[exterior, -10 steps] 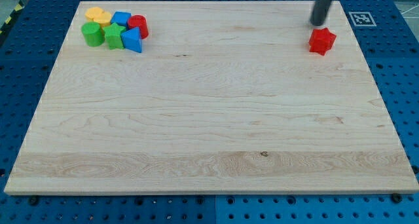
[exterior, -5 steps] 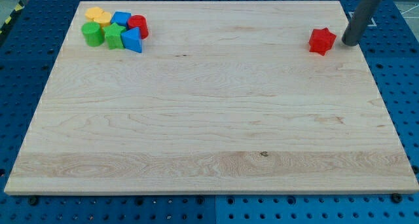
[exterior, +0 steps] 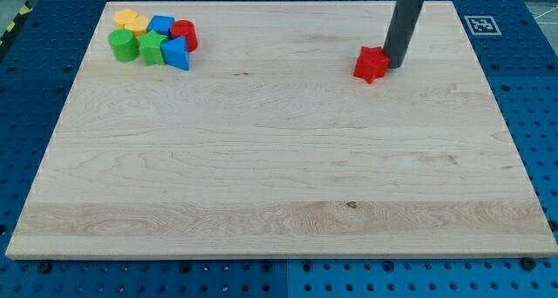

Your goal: Move the red star to the center

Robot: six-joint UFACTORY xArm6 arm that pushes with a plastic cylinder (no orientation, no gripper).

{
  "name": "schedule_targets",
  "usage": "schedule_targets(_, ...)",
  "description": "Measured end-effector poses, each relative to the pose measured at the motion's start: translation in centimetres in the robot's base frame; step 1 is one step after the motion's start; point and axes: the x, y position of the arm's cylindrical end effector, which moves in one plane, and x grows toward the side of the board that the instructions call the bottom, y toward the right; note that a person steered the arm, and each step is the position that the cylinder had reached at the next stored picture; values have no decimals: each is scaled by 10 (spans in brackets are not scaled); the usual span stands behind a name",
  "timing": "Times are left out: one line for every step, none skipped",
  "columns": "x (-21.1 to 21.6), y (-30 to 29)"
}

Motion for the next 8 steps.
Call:
schedule_targets(7, -22)
schedule_targets(14, -40)
schedule_targets(23, -62)
schedule_targets(31, -93)
schedule_targets(36, -119)
schedule_targets(40, -145)
schedule_targets(41, -164)
schedule_targets(78, -145)
